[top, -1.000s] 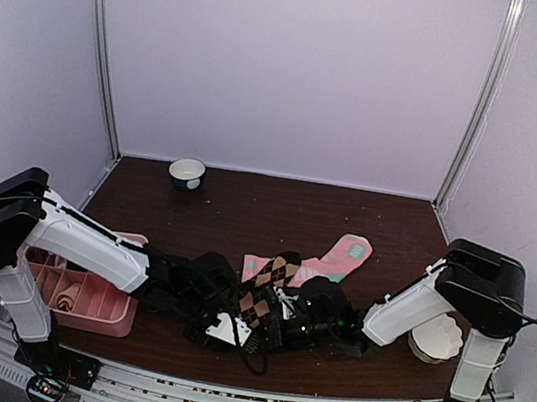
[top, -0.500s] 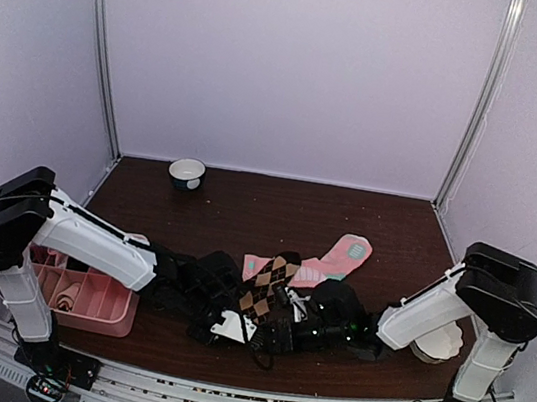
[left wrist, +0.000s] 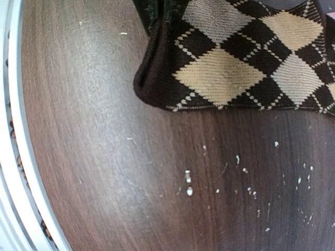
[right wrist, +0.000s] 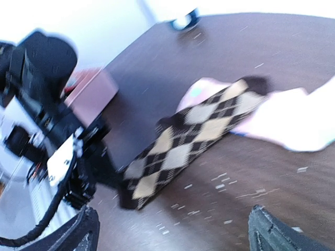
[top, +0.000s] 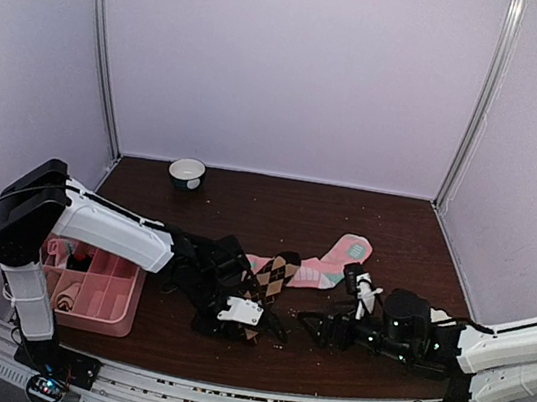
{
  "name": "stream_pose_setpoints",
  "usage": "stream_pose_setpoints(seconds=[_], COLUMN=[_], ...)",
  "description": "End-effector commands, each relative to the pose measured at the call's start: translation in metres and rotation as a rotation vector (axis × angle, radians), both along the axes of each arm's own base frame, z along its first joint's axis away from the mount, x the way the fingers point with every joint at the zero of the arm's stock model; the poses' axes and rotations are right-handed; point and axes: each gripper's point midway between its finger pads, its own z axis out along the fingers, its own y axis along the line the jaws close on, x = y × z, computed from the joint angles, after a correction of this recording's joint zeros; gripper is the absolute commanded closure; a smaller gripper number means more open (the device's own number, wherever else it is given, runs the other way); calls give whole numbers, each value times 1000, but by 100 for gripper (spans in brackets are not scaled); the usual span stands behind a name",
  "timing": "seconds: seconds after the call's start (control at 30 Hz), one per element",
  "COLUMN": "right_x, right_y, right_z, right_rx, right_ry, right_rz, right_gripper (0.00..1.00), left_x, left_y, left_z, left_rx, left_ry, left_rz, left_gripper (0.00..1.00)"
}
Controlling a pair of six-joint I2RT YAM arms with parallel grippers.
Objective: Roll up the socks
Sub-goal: Roll the sock.
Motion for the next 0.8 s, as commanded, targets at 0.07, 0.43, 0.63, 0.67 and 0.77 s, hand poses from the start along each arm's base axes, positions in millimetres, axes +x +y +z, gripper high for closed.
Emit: stream_pose_setpoints(seconds=[0.07, 0.43, 0.63, 0.67, 0.77], right_x=[37, -24, -48, -48, -49], right_y=[-74, 0, 65, 74, 96], right_z=[11, -17, -27, -28, -28], right_rx=[136, -70, -133, -144, -165], right_ry=[-66, -202, -276, -290, -332], right_rz=[-328, 180, 375, 383, 391], right_gripper=[0, 16, 31, 34, 40], left_x=[-17, -14, -9, -10, -14], left_y=[2, -4, -2, -2, 0], left_z=[-1, 1, 2, 2, 1], left_rx=[38, 45, 37, 37, 49], left_ry=[248, 395, 483, 497, 523], left_rz=[49, 87, 123, 123, 107], left_gripper=[100, 100, 100, 98, 93])
